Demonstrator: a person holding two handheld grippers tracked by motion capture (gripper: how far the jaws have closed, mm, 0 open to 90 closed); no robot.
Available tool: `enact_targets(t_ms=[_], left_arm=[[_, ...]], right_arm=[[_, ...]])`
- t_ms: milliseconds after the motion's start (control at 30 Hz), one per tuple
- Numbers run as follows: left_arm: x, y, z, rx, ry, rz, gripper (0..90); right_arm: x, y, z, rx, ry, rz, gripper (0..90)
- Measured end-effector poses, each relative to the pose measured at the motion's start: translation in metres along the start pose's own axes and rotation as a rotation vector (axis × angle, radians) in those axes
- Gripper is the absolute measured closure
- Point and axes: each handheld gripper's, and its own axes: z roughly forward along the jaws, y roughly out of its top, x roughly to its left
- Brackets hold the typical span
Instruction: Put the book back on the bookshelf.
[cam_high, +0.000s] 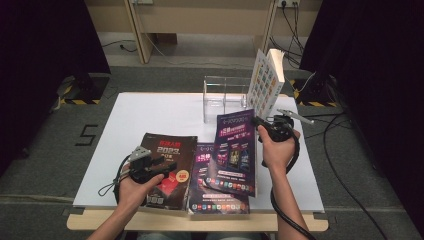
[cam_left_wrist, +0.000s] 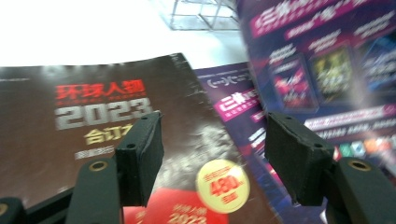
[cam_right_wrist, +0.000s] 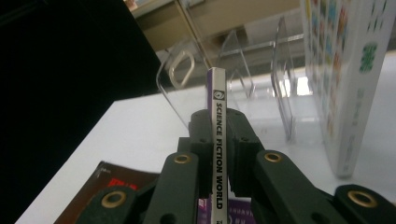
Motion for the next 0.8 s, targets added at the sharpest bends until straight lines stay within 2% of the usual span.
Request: enact_targets(t_ms=[33, 200, 433, 800], left_arm=[[0.001, -0.002, -0.002, -0.003, 0.008, 0.004, 36.3], [0.003, -0.009, -0.007, -0.021, 0.04, 0.01, 36.3], [0.007, -0.015, -0.008, -0.018, 0.043, -0.005, 36.3], [0.008, -0.016, -0.008, -0.017, 0.038, -0.008, 36.3]], right_arm=[[0.003, 0.005, -0.003, -0.027, -0.011, -0.013, 83.2], [0.009, 0.016, -0.005, -0.07, -0.031, -0.041, 83.2], [0.018, 0.037, -0.005, -0.133, -0.041, -0.071, 83.2], [0.027, 0.073, 0.015, -0.197, -0.082, -0.1, 83.2]])
